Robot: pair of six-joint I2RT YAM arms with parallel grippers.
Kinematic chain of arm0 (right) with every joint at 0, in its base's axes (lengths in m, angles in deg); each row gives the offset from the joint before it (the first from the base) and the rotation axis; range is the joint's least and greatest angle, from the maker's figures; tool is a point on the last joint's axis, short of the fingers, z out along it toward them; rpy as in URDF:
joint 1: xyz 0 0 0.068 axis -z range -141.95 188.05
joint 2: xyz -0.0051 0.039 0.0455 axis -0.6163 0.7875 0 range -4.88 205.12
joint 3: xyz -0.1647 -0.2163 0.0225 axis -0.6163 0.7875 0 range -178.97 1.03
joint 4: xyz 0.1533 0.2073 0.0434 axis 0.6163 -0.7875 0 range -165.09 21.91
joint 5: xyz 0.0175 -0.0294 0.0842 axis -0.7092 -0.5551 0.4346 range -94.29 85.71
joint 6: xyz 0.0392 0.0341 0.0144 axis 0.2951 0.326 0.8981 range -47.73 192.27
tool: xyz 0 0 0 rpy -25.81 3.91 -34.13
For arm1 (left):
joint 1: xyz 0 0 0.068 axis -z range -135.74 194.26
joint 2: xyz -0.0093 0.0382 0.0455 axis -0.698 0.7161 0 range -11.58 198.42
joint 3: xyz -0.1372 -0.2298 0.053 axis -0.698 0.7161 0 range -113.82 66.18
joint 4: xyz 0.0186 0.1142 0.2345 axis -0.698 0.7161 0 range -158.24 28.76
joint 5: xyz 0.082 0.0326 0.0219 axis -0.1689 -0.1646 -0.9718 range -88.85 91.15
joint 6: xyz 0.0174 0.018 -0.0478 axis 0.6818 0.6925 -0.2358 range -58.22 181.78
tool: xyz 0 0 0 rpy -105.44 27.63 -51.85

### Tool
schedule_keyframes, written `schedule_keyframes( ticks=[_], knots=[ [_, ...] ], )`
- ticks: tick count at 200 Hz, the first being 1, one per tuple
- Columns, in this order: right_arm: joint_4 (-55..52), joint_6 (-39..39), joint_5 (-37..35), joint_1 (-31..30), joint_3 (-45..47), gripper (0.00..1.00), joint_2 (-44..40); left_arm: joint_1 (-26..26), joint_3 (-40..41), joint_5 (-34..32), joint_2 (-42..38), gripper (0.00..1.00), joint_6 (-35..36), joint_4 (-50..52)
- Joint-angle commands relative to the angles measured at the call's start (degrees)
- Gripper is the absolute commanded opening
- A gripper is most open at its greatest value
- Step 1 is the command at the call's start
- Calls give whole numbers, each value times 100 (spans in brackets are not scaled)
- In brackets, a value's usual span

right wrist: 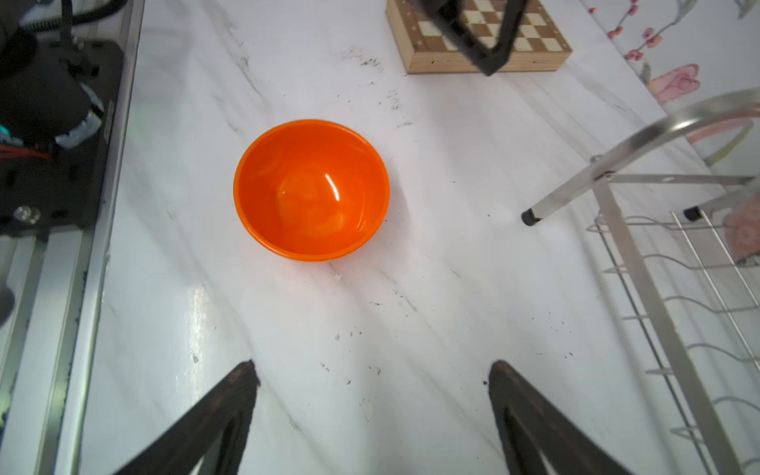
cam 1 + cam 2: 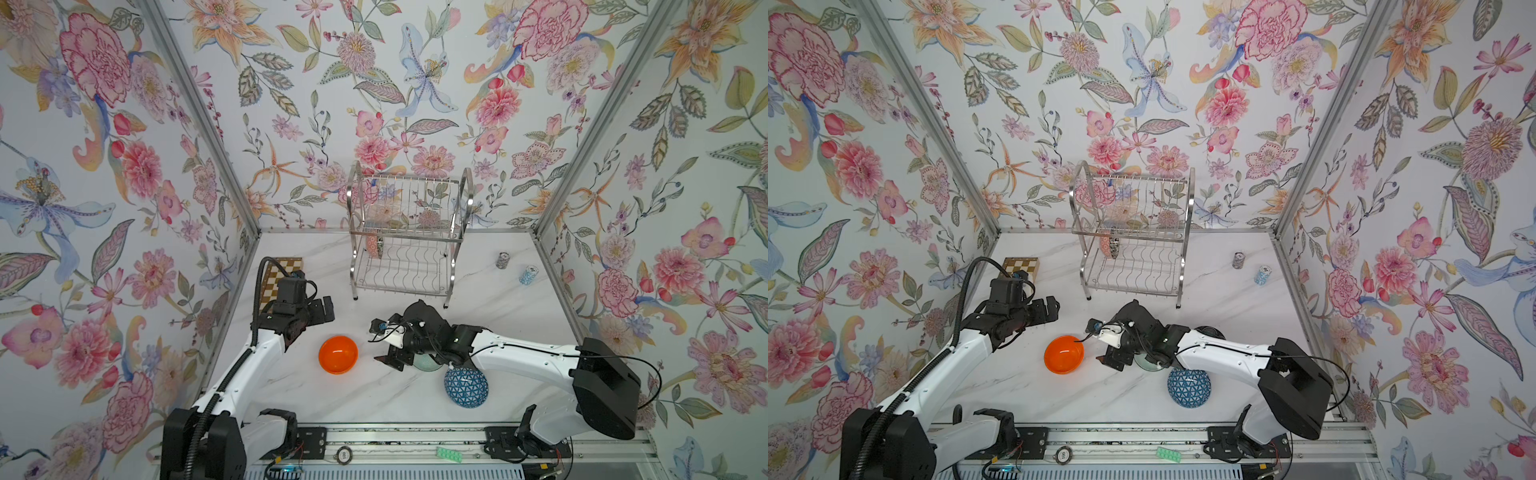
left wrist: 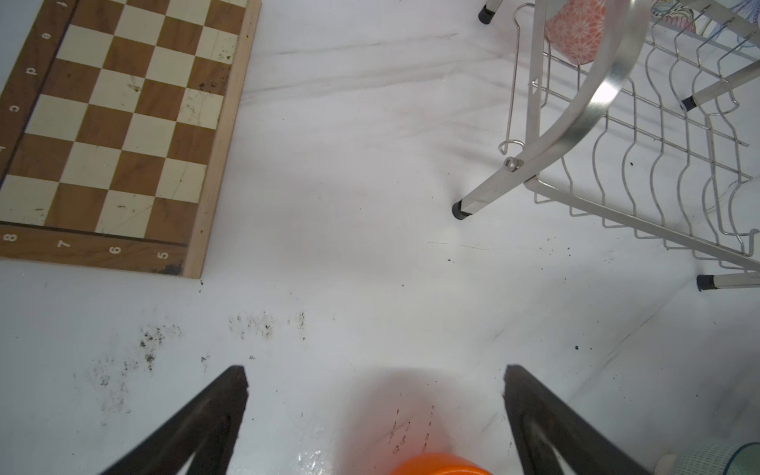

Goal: Load bowls into a dish rack
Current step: Pick up the bowl from the center of the table.

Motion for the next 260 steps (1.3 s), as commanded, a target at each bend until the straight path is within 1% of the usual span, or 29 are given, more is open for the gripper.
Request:
schedule_keyframes(
  ticks=[1, 31, 49, 52, 57, 68, 75, 79, 84, 94, 107, 126, 141, 183, 207, 238, 260],
  knots=[
    [-589, -1292, -67, -166, -511, 89, 381, -47, -182, 163, -1, 99, -45, 87],
    [-964, -2063, -141, -396, -1055, 84, 833, -56, -180, 190, -11, 99, -63, 79],
    [-1153, -2293, 12, -451, -1276, 80, 1002, -65, -194, 186, 19, 99, -66, 95],
    [-1222, -2326, 37, -455, -1328, 81, 1037, -64, -198, 186, 22, 99, -66, 96],
    [-1281, -2377, 49, -476, -1392, 81, 1085, -73, -199, 206, 30, 99, -58, 96],
    [-1425, -2541, 57, -536, -1526, 72, 1204, -81, -202, 233, 32, 99, -71, 87],
    [-1549, -2623, 69, -576, -1652, 63, 1303, -77, -200, 242, 41, 99, -68, 79],
    [-1619, -2659, 81, -596, -1722, 59, 1358, -88, -199, 243, 41, 99, -70, 79],
    [-1675, -2694, 88, -618, -1791, 57, 1430, -90, -197, 251, 41, 99, -72, 86],
    [-1732, -2758, 135, -649, -1901, 57, 1531, -92, -196, 258, 41, 99, -73, 81],
    [-1844, -2852, 183, -699, -2060, 50, 1669, -101, -203, 269, 32, 99, -73, 79],
    [-2028, -2982, 200, -744, -2289, 49, 1850, -99, -189, 278, 40, 99, -74, 70],
    [-2114, -3093, 179, -804, -2402, 46, 1960, -104, -187, 294, 52, 99, -73, 62],
    [-2302, -3289, 91, -903, -2703, 42, 2298, -104, -189, 322, 65, 99, -74, 52],
    [-2459, -3383, 62, -935, -2918, 37, 2470, -104, -179, 330, 49, 99, -74, 44],
    [-2663, -3490, 16, -971, -3076, 36, 2644, -99, -180, 330, 32, 99, -70, 48],
    [-2656, -3490, 0, -1006, -3089, 30, 2680, -100, -180, 322, 32, 99, -67, 44]
  ],
)
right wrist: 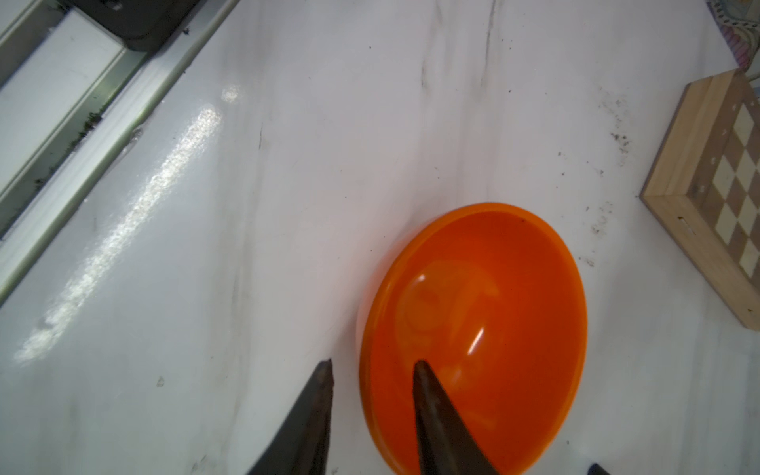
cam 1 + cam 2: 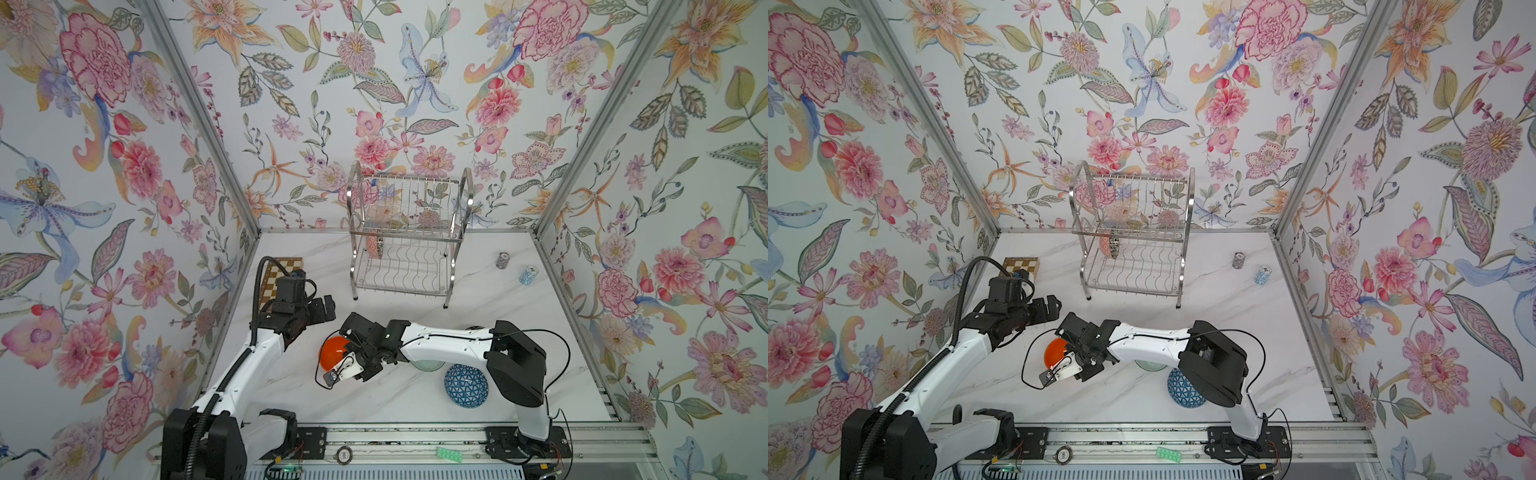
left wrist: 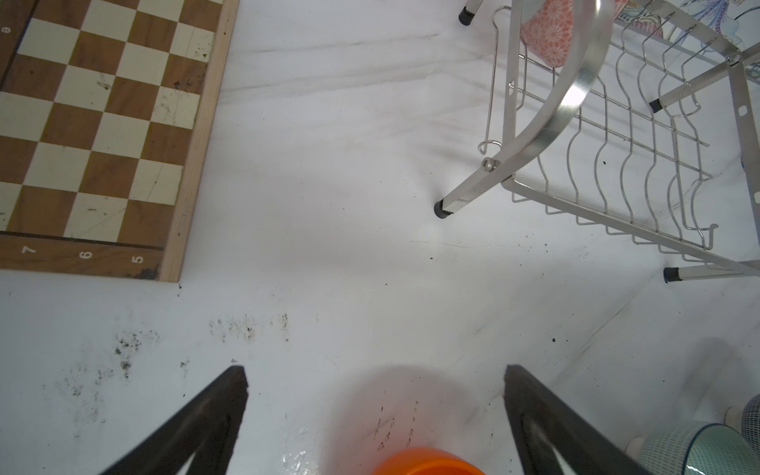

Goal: Load bowls into a dish rack
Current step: Pick up the bowl from the center of the table.

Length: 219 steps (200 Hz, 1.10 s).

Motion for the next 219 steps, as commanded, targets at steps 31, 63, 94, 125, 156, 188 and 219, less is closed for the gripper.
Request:
schedule_keyframes(
  ticks=[31, 63, 94, 125, 156, 188, 219],
  knots=[
    [-289, -79, -53, -107, -118, 26, 139, -48, -161, 68, 46, 99, -44, 37],
    [-294, -92, -160, -139, -153, 22, 194, -47, -153, 76, 50, 99, -41, 37],
    [-294, -104, -241, -144, -254, 18, 267, -40, -141, 74, 37, 99, -41, 37],
    [-326, -137, -305, -158, -351, 13, 314, -40, -140, 86, 23, 99, -45, 32],
    [-356, -90, -353, -159, -366, 7, 262, -40, -139, 94, 32, 99, -45, 20],
    [-347, 24, -324, -154, -382, 4, 228, -40, -146, 111, 48, 99, -46, 15],
    [-269, 182, -276, -156, -348, 3, 176, -41, -138, 130, 49, 99, -46, 2]
  ],
)
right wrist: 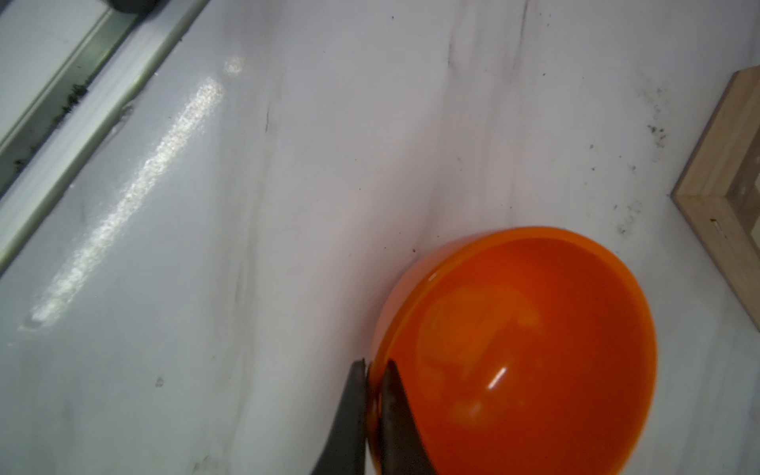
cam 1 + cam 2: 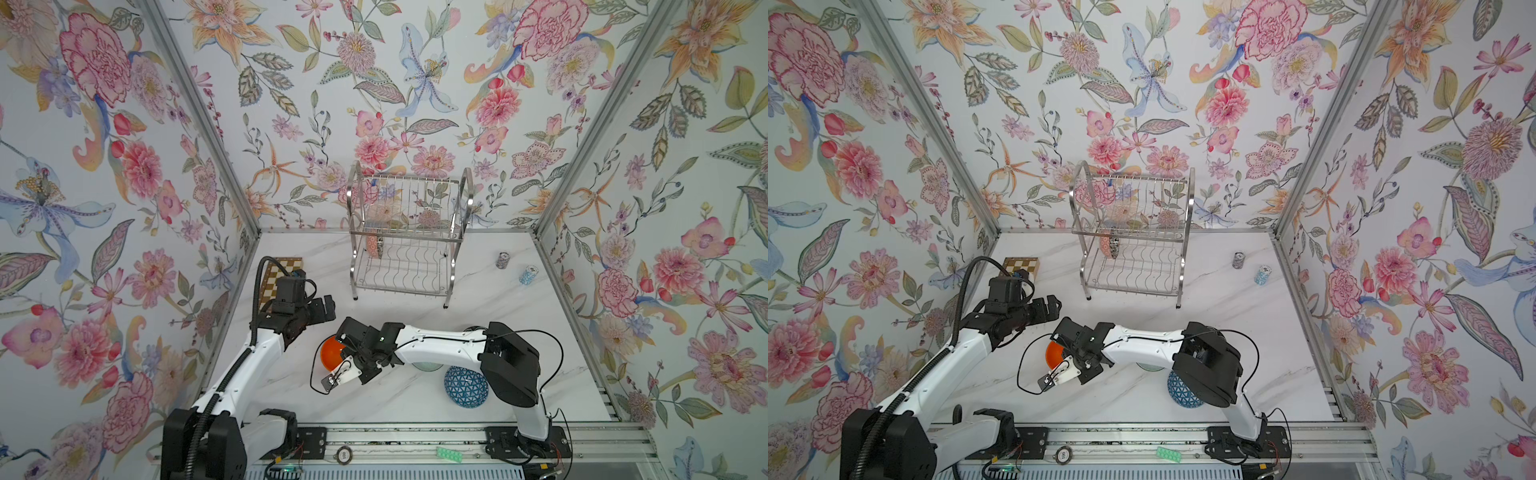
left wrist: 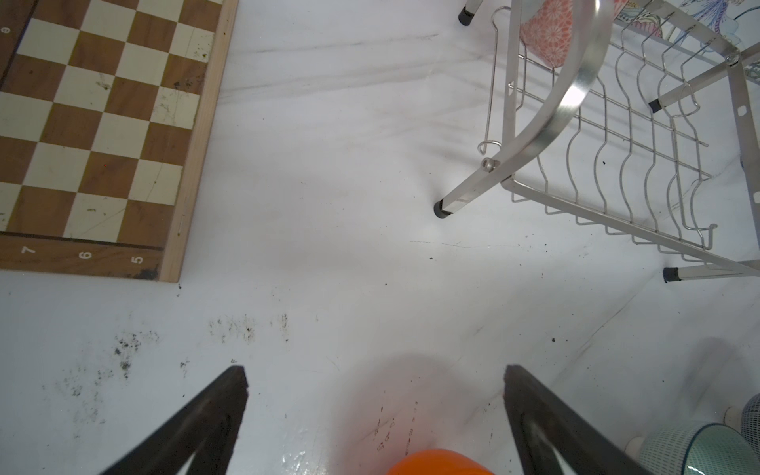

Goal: Load bowls into a dish rack
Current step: Pick up the bowl from the center of the table.

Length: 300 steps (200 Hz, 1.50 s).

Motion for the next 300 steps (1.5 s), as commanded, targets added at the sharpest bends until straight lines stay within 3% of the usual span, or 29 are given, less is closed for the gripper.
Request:
schedule_keyframes(
  ticks=[1, 42, 97, 168, 240, 300],
  knots=[
    [-4, 201, 48, -24, -114, 3, 0, -41, -138, 125, 53, 99, -46, 4],
    [11, 360, -22, -24, -69, 4, -54, -41, -140, 144, 87, 99, -39, 13],
    [-113, 396, -219, -41, -222, 23, 73, -40, -134, 134, 76, 99, -46, 4],
    [-439, 315, -281, -86, -511, 37, 290, -44, -139, 160, 67, 99, -33, 1],
    [-508, 315, -338, -75, -646, 33, 497, -41, -137, 156, 63, 99, -27, -1],
    [-507, 404, -278, -7, -737, 13, 570, -40, -130, 143, 62, 99, -28, 2]
  ],
)
